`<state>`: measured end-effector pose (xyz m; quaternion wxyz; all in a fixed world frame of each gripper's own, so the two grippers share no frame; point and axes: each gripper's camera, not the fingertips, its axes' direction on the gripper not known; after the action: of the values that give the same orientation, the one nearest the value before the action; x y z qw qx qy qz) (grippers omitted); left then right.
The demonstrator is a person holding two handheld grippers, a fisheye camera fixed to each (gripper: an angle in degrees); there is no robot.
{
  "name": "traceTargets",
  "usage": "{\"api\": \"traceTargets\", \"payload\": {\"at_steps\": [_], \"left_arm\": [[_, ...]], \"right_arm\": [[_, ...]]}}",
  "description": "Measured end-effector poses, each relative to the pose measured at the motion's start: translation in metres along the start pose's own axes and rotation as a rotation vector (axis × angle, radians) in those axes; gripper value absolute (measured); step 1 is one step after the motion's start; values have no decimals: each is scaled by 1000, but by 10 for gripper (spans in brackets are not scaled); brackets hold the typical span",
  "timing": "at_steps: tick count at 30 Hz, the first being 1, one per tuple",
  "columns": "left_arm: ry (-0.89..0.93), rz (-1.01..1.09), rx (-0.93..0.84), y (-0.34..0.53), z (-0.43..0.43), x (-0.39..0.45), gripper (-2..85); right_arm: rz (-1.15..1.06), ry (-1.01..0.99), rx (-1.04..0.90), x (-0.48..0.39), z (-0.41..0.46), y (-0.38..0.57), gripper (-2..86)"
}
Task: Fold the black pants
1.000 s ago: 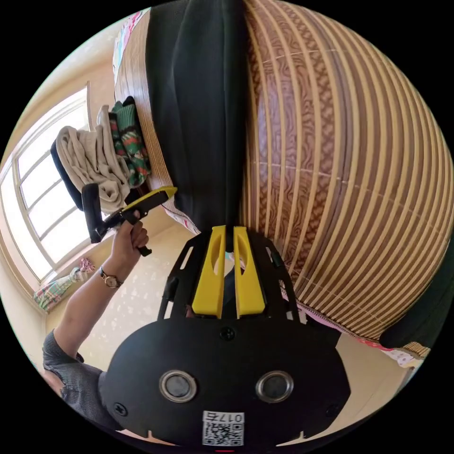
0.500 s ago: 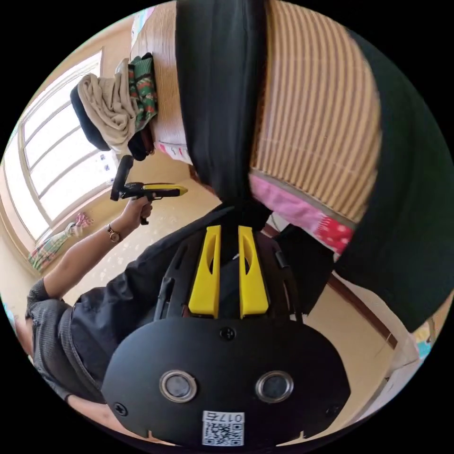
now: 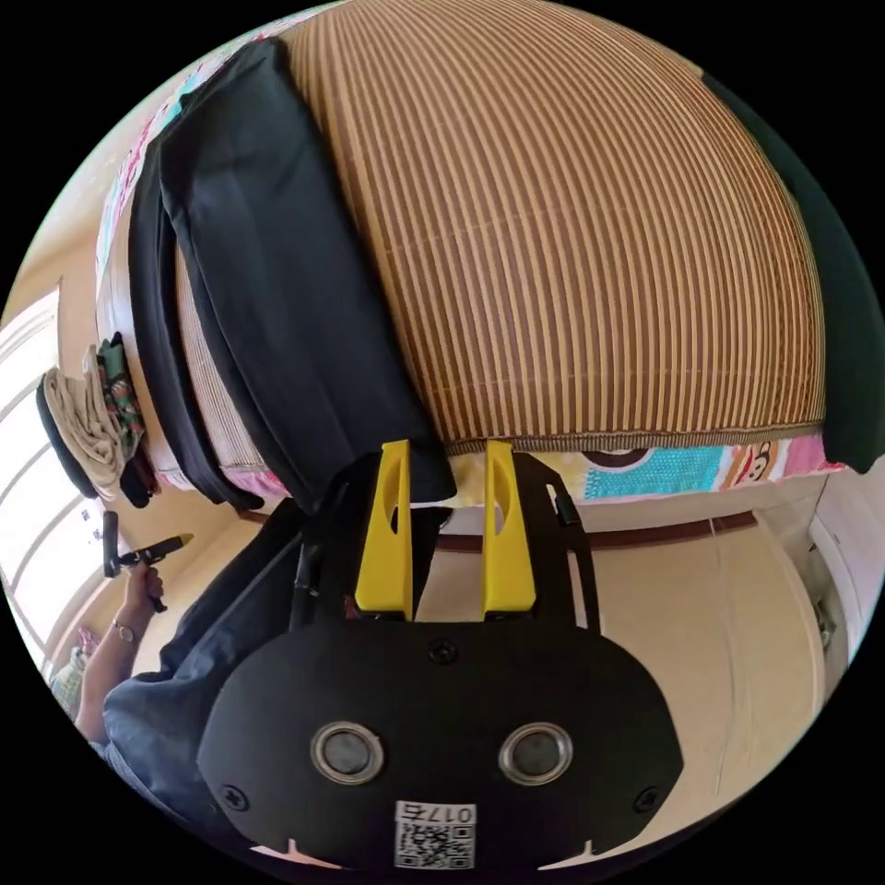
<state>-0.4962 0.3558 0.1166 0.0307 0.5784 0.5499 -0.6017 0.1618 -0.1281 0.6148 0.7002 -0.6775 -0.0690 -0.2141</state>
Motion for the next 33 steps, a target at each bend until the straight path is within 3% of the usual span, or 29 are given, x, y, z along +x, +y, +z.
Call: {"api": "traceTargets", "payload": {"at_steps": [2, 7, 13, 18, 21, 22, 24, 26, 28, 30, 33], "left_arm": [[-16, 58, -9, -6, 1, 19, -1], [-1, 284, -22, -13, 8, 85, 33], [253, 507, 149, 7, -23, 165, 117], [332, 539, 210, -12, -41, 200, 174], [176, 557, 150, -33, -34, 210, 106], [83, 586, 154, -37, -30, 210, 66], [74, 588, 156, -43, -24, 199, 43], [115, 547, 145, -48, -17, 182, 41], [210, 532, 136, -52, -6, 161, 39], [252, 508, 149, -54, 1, 145, 38], [302, 473, 175, -56, 11, 118, 36]], "right_arm": [[-126, -64, -43, -11, 14, 22, 41], [-112, -217, 57, 2, 5, 76, 21], [-509, -410, 202, -72, -54, 149, 16], [-833, -452, 111, -142, -58, 150, 17], [-980, -433, 50, -174, -58, 144, 21], [-1046, -382, -1, -183, -55, 139, 23], [-1139, -219, -166, -190, -40, 121, 29], [-1077, -12, -242, -173, -28, 73, 40], [-915, -2, -198, -150, -39, 21, 53], [-652, -108, -90, -119, -62, -39, 77], [-294, -448, 159, -64, -99, -109, 113]]}}
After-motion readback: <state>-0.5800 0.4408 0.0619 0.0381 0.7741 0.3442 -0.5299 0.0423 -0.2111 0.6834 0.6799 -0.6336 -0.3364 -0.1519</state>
